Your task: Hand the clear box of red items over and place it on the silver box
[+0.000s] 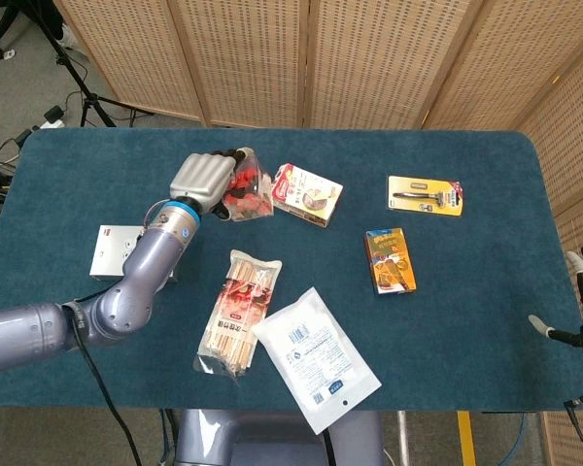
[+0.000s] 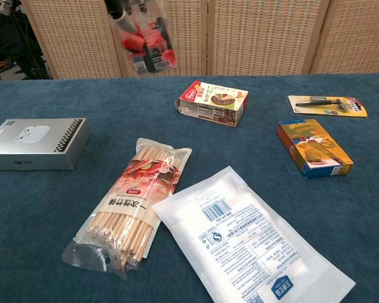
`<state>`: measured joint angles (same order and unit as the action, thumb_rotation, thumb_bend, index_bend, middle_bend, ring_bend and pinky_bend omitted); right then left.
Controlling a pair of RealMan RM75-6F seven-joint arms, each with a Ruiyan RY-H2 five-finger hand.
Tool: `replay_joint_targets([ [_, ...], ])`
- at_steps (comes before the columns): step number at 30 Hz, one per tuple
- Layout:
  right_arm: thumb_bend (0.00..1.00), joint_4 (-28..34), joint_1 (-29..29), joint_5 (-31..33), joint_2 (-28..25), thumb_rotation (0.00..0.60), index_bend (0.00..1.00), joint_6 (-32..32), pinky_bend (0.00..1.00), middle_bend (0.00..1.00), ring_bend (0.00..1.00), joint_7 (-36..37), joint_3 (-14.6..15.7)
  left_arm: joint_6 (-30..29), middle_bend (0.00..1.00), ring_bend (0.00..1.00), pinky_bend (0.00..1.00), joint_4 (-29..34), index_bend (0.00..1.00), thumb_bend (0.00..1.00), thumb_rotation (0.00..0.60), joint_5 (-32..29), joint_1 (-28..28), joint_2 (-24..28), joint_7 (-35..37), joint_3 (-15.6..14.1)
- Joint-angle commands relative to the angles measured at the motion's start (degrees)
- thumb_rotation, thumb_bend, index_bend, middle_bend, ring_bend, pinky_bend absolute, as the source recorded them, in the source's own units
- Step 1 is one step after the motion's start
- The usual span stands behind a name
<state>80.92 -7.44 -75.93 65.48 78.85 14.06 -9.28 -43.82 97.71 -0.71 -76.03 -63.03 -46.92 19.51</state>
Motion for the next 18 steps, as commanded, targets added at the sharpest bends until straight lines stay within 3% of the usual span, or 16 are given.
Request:
replay_joint_targets([
  [1,0.16,0.33,-0.08,0.19,-0.03,0.6,0.0,-0.33,0.0,0.0,0.0,-0.64,0.04,3.74,0.27,0.22,0.33,2.61,0.63,0.59,0.6,2.6,2.68,3.97,0.57,-3.41],
  [4,0.16,1.1,-0.15,0.11,0.0,0.6,0.0,-0.31,0.0,0.0,0.0,-2.38,0.18,6.56,0.27,0.22,0.33,4.63,0.63,0.59,0.6,6.69,6.11,8.41,2.17,-6.52],
  [18,0.16,3.91,-0.12,0.01,0.5,0.6,0.0,0.78,0.0,0.0,0.0,-8.8,0.33,12.55,0.27,0.22,0.33,5.91,0.63,0.59,0.6,28.32,19.67,18.41,16.73,-11.81],
])
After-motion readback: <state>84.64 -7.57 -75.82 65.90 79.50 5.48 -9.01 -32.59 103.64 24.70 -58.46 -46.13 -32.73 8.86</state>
